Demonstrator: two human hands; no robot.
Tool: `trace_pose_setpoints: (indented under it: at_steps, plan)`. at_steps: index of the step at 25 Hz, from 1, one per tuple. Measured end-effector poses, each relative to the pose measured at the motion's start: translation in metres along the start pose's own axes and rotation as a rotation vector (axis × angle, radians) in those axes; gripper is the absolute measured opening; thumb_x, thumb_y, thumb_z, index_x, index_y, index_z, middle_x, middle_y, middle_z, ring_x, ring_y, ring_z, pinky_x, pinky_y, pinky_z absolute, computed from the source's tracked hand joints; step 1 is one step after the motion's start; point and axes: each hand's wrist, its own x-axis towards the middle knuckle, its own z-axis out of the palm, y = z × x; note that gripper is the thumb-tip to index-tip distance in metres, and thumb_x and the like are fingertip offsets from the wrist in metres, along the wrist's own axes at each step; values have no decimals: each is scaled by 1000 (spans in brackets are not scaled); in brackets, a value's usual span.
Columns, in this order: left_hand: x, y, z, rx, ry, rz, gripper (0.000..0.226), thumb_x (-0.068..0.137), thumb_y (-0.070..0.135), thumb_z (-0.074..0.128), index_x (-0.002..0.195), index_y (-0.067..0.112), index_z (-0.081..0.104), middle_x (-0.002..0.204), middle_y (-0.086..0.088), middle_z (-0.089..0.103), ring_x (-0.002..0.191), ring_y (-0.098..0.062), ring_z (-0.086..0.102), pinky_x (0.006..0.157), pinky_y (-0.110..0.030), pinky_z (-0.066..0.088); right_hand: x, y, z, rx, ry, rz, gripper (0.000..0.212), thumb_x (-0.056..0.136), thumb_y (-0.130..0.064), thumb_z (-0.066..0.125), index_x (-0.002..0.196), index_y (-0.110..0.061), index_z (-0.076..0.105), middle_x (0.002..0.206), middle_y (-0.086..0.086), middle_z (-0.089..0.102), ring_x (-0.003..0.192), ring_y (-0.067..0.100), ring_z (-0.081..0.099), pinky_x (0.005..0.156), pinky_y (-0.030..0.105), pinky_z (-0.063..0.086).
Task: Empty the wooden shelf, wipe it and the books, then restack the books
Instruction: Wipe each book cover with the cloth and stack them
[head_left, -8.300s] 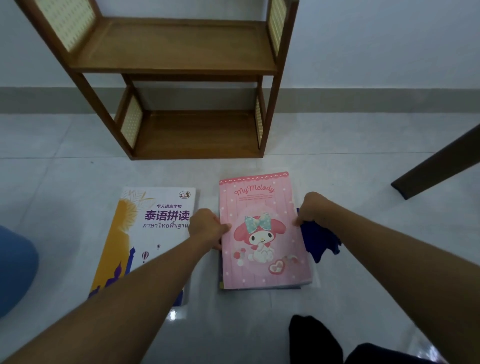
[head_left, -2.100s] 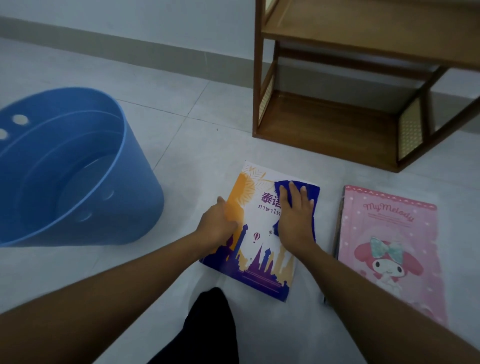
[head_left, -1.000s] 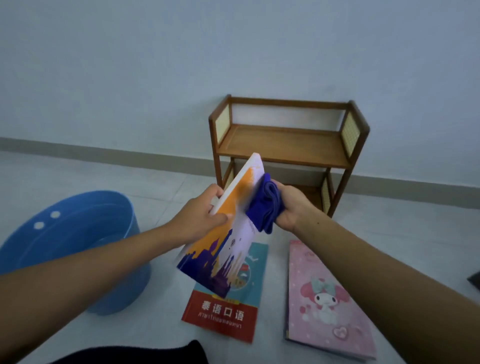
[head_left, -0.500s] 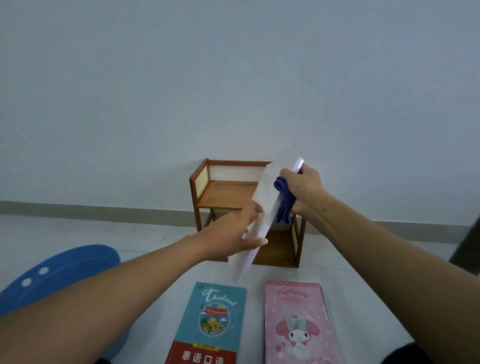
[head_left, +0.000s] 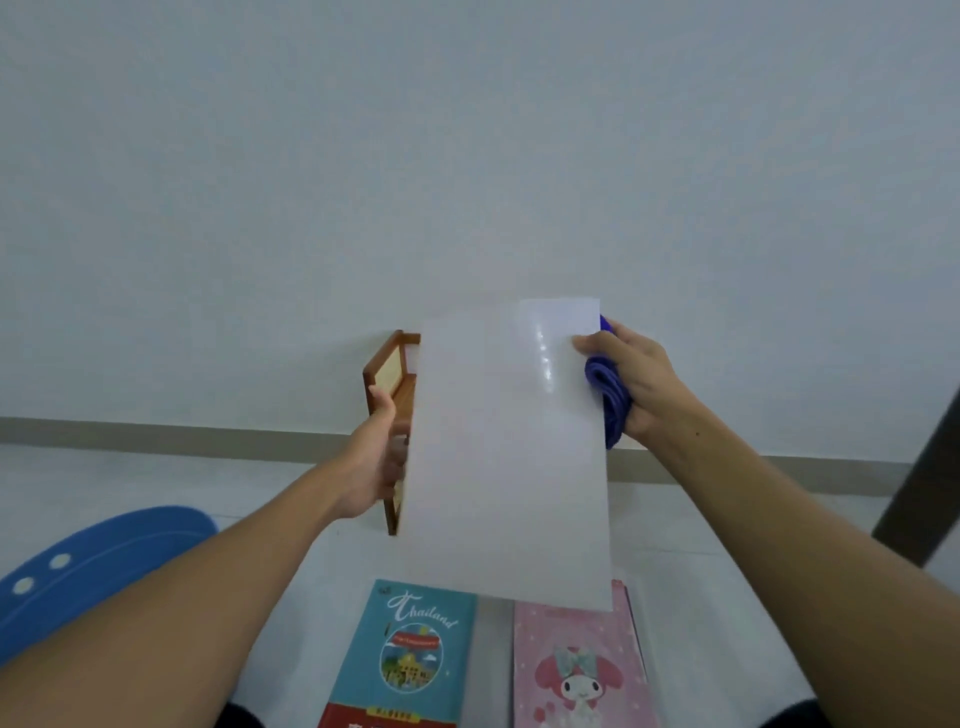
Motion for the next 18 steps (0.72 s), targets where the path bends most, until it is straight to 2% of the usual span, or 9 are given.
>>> trace_pose_setpoints:
  at_steps: [2,3,6,7,10,12,14,16,18]
  plan:
    - [-12,3,-3,-153,-60,87,75,84,78,23,85,15,65,64,-5,62,63,-20,53,60,-30,40,0,-4,6,119,-5,49,21,83,-1,62,103,-4,66,85,15,70,67,28,67,61,39,58]
    - [-13,5,-8,-165,-71,139,70,89,72,23,81,15,62,55,-2,58,58,-18,52,57,-28,38,1,-5,8,161,3,77,19,83,-2,62,102,-4,66,87,16,69,67,29,67,63,40,59]
    - [-27,17,-7,-226,-87,231,70,96,62,19,78,10,62,48,-3,61,43,-18,60,45,-19,45,4,-7,8,202,42,107,10,82,-2,63,92,-3,65,81,17,67,62,29,65,63,43,59]
    - [-28,21,-4,-273,-149,179,73,92,68,20,80,11,63,52,-6,63,45,-19,62,44,-19,47,5,-5,7,203,68,106,7,82,-2,64,89,-3,65,78,16,66,62,29,64,64,43,58]
    - [-33,25,2,-364,-256,120,69,83,73,31,101,20,71,80,-8,71,69,-25,67,63,-30,54,11,3,4,130,110,80,12,81,-3,66,93,-5,67,83,18,66,70,30,62,72,48,57]
    - [-32,23,4,-316,-297,151,46,85,52,50,109,19,70,94,-10,72,78,-26,69,69,-35,57,13,9,3,51,130,67,22,77,-5,70,98,-9,69,91,20,67,77,32,61,81,59,53]
    - [-31,22,7,-255,-283,174,33,89,25,57,120,19,62,105,-12,71,85,-28,70,72,-40,59,17,14,2,20,188,74,29,73,-6,74,101,-12,70,97,22,69,80,33,62,87,64,49]
    - [-26,23,7,-232,-245,233,33,92,14,55,124,21,57,115,-12,69,98,-31,68,79,-45,57,20,15,1,25,219,59,36,75,-7,74,109,-15,67,102,19,71,81,31,64,84,60,53]
    - [-22,26,8,-221,-214,300,36,93,11,55,127,21,55,120,-11,66,107,-35,64,88,-50,52,23,18,1,-38,242,-5,40,83,-10,70,120,-20,61,105,12,69,81,27,66,81,49,58]
